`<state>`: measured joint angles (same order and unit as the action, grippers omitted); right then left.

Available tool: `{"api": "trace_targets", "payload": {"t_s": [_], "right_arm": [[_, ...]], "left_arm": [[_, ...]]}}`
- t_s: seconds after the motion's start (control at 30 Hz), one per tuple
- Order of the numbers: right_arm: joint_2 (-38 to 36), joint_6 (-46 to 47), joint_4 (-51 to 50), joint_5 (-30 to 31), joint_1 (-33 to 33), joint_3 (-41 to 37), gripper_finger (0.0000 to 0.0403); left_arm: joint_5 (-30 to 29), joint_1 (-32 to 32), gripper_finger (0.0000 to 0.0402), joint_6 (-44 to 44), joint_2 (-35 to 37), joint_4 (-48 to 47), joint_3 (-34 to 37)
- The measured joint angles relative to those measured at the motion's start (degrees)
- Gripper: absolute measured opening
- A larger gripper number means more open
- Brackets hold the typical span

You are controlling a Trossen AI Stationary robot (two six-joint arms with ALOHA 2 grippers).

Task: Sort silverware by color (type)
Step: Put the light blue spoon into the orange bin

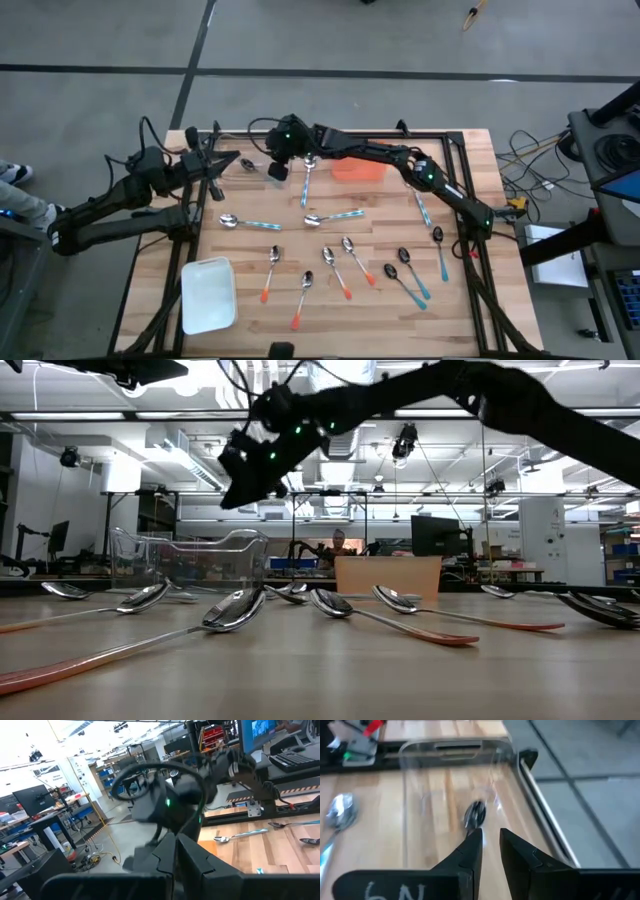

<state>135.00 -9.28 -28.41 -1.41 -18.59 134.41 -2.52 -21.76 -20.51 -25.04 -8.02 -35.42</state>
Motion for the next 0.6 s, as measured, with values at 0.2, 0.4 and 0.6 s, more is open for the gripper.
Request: {"api": "trace_targets", "payload": {"t_s": [0.2,0.4,0.6], "right_arm": [[-6.3,-0.4,-16.6,0.1,1.4,0.1,0.0059],[-11.4,0.1,-24.5,0.3,4.7,-4.6,0.0059],[-19.3,0.0,-20.0,2.5,9.1,-17.9,0.0059]], "left_arm": [[0.0,0.0,0.0,0.6,-2.0,1.8,0.0],[0.0,0.0,0.0,1.5,-6.7,5.2,0.0],[0.0,0.0,0.0,1.5,-12.4,7.9,0.0]]}}
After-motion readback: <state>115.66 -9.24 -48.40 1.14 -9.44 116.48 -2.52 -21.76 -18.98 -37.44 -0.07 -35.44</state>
